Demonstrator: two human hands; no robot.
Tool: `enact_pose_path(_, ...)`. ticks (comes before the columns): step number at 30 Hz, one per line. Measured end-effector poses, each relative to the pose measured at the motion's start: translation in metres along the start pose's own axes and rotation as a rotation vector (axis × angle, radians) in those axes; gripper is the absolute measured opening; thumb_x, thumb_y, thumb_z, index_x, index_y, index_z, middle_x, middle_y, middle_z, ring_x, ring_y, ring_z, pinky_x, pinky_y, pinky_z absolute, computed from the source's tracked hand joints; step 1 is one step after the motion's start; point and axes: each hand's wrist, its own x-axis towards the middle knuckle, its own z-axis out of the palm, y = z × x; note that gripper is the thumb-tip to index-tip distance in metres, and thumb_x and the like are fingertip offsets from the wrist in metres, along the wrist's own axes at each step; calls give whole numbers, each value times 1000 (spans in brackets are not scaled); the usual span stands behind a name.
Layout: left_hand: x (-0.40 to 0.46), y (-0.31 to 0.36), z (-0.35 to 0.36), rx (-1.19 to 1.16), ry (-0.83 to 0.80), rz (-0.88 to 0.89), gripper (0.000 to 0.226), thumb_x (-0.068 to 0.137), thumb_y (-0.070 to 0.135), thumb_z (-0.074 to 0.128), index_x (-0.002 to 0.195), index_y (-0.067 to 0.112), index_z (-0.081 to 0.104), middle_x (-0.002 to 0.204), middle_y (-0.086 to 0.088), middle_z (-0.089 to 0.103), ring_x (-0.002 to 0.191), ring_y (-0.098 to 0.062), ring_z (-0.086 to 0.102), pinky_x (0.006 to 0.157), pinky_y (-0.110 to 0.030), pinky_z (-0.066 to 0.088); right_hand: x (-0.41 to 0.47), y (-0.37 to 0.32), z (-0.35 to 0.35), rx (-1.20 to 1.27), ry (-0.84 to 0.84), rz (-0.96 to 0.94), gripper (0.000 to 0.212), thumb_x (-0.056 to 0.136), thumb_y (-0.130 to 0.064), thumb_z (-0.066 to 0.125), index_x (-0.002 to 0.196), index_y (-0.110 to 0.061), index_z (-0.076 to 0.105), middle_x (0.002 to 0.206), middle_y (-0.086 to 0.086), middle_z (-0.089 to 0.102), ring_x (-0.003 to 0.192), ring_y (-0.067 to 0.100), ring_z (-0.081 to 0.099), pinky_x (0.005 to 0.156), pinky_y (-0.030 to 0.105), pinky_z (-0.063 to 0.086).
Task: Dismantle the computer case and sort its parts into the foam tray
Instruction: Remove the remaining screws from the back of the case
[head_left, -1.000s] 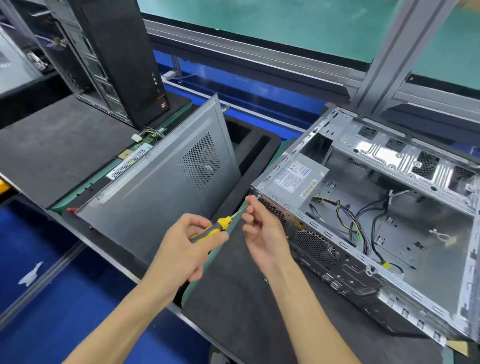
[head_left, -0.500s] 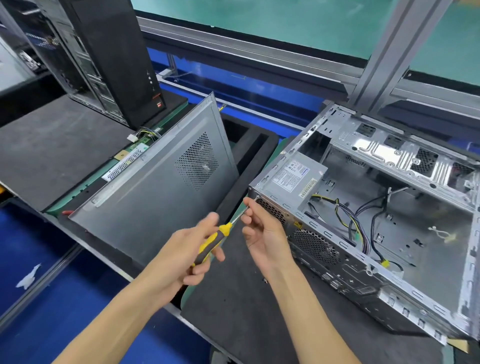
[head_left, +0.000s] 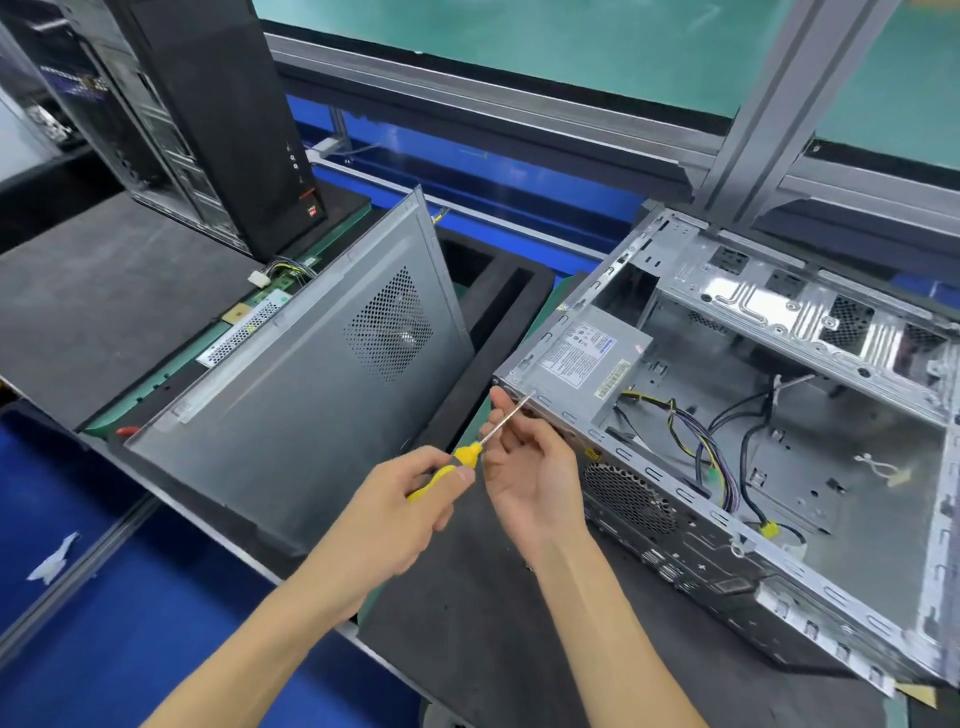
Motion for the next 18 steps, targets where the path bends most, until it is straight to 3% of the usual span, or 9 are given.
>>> enact_pose_path(5,-9,-19,-17,4,-17,-39,21,93,41,65,94,21,68,68,-3,33,47,-13,17,40,-17,16,-8,-11,-26,-106,83,118,24,93,-5,45,106,0,66,65,1,48,46,9,33,32,18,27)
enact_pose_path(10,-13,-41,-28,36,15,-157,16,94,35,65,86,23,69,68,-1,38,50,-15,17,43,-19,16,-25,-25,-68,109,181,235,23,89,-5,54,111,-2,61,67,1,46,43,7,32,30,16,24)
enact_pose_path(13,-15,-44,-25,27,-5,-195,17,95,34,65,83,24,70,68,0,40,50,-14,18,43,-20,15,-32,-28,-82,105,279,213,17,92,-8,55,106,-1,61,65,0,46,40,6,33,29,16,24)
enact_pose_path(15,-15,-45,-21,14,-12,-203,18,96,32,65,82,22,69,69,-1,40,49,-13,18,43,-20,15,-34,-25,-88,-30,358,159,18,99,-11,51,105,0,64,64,2,50,40,7,34,30,16,24)
enact_pose_path(18,-17,-44,-15,11,-18,-210,17,96,31,65,90,16,69,70,-3,39,49,-14,18,43,-20,15,-40,-22,-99,-463,467,48,27,106,-15,43,102,1,64,62,4,53,41,10,35,32,19,22)
